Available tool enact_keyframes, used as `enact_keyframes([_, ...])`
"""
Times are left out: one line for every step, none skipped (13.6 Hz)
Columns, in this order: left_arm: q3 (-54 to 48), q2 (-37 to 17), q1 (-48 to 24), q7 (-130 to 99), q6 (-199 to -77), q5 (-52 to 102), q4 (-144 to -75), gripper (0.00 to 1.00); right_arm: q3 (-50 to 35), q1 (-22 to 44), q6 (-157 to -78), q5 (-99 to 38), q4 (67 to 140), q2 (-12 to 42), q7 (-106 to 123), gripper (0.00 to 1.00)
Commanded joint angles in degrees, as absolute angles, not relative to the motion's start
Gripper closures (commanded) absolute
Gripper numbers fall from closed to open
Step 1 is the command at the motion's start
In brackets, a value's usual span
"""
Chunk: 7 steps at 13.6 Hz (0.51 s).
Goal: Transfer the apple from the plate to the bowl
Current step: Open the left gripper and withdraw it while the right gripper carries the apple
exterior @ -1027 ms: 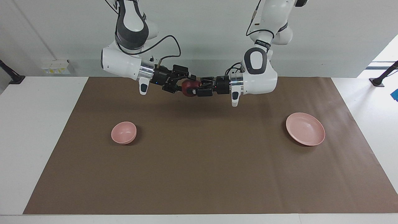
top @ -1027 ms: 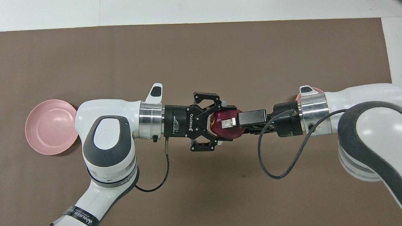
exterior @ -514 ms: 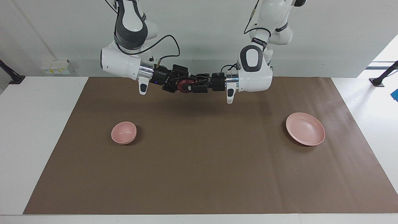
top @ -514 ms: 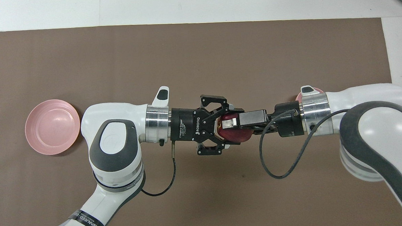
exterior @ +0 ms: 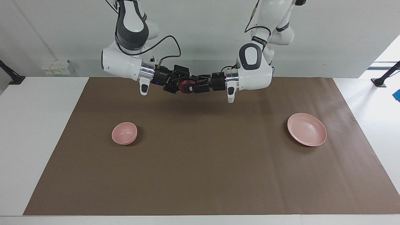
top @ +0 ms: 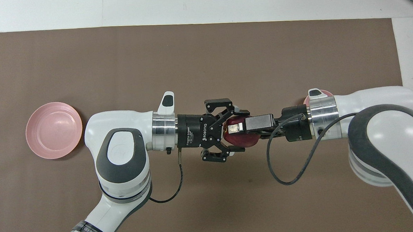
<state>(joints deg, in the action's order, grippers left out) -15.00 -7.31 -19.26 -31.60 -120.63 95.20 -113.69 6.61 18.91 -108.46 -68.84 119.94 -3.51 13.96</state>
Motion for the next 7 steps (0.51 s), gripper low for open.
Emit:
enact_keyframes([-14.33,-5.45,-17.76,-30.5,-121.38,94.58,-115.93,0.0,6.5,16.27,-104.78,-66.02,119.53,-3.96,14.68,1.0])
enact_keyframes([-14.15,-5.71,-16.8,-30.5,-121.38,92.05,-115.75,0.0,6.5,14.95,-103.46,-64.79,119.18,-3.96,14.76,1.0])
enact_keyframes([-13.98,-5.97,-15.13,-30.32,-121.03,89.32,-115.49,0.0,6.5,13.72,-102.4,-63.73,119.18,-3.96,15.11,1.0])
enact_keyframes([-13.97,-6.59,-13.29,-30.5,-120.24,86.51,-114.79,0.0,6.59,12.23,-101.7,-62.5,119.01,-3.96,16.25,1.0])
enact_keyframes([-13.89,-6.94,-12.4,-30.5,-119.63,83.96,-114.18,0.0,6.59,10.74,-101.17,-60.75,118.83,-3.78,17.3,1.0])
enact_keyframes([-13.89,-7.2,-10.91,-30.32,-119.53,81.24,-114.08,0.0,6.59,8.98,-100.81,-57.77,118.39,-3.43,17.92,1.0])
enact_keyframes([-13.89,-7.73,-9.68,-30.24,-119.53,77.38,-113.39,0.0,6.59,7.31,-100.72,-53.83,117.17,-2.47,18.36,1.0])
